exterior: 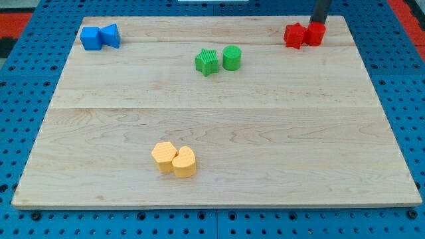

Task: Keep green circle on left side of red star

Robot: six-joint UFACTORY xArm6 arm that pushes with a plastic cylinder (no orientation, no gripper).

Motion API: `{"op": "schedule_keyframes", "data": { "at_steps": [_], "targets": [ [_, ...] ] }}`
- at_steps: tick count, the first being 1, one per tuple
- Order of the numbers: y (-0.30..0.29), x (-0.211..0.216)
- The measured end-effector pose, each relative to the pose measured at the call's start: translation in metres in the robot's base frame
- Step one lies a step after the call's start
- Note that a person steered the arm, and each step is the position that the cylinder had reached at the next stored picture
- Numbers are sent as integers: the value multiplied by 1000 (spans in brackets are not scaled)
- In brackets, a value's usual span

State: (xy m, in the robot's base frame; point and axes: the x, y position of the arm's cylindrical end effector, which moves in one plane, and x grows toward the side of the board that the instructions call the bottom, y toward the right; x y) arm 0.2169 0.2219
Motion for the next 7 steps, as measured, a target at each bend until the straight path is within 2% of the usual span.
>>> {"op": "schedule_keyframes", "data": {
  "at_steps": [2,3,4,6,7],
  "targets": [
    [0,4],
    [-10,-19],
    [-36,-26],
    [-138,-22],
    [-155,-6]
  ]
}}
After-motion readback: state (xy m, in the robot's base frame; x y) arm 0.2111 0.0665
